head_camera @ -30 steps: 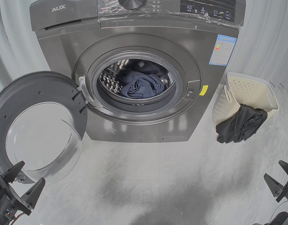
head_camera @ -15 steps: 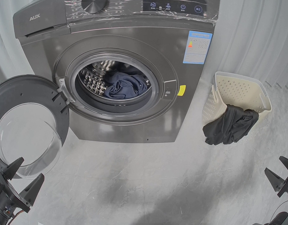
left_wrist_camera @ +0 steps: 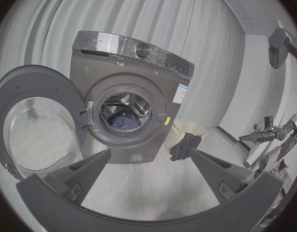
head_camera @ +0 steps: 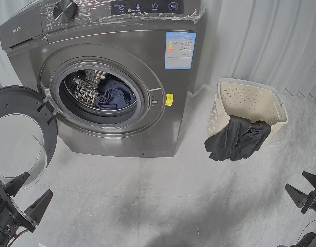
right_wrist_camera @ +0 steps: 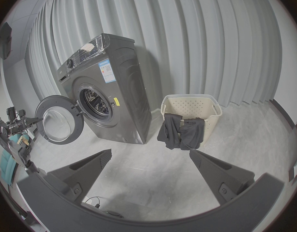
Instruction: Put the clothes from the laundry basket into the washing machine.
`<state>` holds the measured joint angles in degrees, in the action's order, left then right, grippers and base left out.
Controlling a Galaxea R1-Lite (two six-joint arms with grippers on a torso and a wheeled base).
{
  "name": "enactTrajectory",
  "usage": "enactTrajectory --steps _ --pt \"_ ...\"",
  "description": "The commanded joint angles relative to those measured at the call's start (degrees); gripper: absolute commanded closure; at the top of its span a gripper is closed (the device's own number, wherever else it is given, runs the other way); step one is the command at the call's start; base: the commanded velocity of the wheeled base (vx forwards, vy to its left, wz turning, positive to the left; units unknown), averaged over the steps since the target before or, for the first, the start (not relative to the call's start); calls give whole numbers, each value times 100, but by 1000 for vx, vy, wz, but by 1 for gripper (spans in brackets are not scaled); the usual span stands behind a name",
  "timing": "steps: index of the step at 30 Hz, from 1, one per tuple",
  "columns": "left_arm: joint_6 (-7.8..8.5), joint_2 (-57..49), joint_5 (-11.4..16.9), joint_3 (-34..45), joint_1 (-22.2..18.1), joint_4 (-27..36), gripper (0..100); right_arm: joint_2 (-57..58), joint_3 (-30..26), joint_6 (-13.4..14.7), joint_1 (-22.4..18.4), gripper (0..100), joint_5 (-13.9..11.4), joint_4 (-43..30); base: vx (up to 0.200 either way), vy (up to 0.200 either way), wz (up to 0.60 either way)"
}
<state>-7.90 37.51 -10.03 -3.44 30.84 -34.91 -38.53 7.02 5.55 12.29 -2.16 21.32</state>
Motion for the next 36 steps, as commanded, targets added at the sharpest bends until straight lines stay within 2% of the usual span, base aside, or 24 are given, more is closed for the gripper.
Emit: enactTrajectory --steps 1,13,17,27,34,36 --pt "-10 55 54 10 1 2 0 -154 1 -1 2 0 -4 12 0 -200 0" --pt "25 204 72 -8 1 -15 0 -418 142 8 2 0 -4 12 0 -200 0" --pt "-27 274 72 -69 1 -7 0 -559 159 8 -7 0 -4 39 0 -200 0" --pt "-19 292 72 -61 -8 -7 0 -822 168 34 -7 0 -13 48 0 -200 0" --pt "-36 380 72 -78 1 -15 0 -1490 388 96 2 0 -22 171 0 -200 0" --pt "-45 397 72 -87 1 -15 0 -1675 405 96 2 0 -22 302 0 0 0"
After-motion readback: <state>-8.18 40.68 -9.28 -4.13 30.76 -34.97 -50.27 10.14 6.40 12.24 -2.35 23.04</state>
